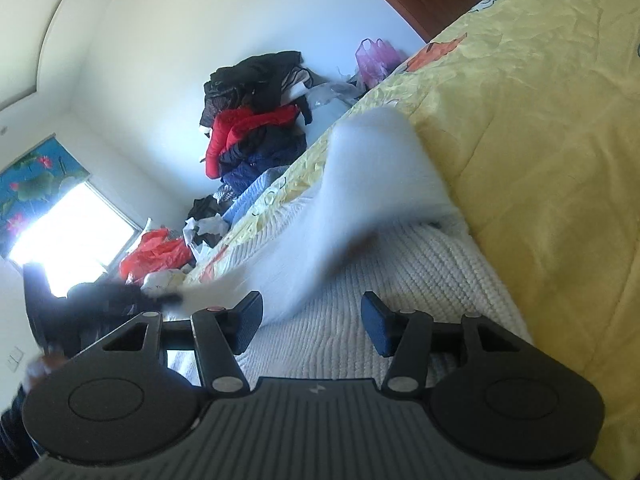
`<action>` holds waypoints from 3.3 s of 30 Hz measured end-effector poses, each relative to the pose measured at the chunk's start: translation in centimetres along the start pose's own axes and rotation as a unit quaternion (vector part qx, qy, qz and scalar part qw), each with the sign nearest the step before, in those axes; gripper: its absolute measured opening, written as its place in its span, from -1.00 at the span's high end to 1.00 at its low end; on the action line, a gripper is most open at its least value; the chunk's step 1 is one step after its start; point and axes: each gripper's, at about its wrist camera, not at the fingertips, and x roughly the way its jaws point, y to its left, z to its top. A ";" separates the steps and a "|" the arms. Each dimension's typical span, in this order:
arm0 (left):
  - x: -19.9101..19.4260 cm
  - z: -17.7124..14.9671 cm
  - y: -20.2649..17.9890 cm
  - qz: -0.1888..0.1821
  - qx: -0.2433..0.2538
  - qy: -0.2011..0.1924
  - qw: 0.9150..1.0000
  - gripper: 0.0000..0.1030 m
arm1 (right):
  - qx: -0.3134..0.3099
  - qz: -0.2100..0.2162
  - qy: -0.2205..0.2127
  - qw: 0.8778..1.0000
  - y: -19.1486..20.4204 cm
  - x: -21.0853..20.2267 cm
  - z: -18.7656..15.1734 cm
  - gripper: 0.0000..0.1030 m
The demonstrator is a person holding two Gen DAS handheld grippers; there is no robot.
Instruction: Fold small clothes
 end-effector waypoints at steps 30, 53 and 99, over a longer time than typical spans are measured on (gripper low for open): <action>2.7 -7.1 -4.8 0.022 0.130 -0.042 0.990 -0.96 | -0.305 -0.197 0.055 0.930 5.4 12.4 3.9 -0.80; -13.8 -10.3 30.8 0.027 -0.481 -0.213 0.850 -0.96 | -0.304 -0.195 0.049 0.931 5.8 11.7 3.7 -0.86; -13.4 -9.2 16.1 0.125 -0.211 -0.241 0.939 -0.85 | -0.279 -0.173 0.039 0.944 5.4 10.9 4.2 -0.88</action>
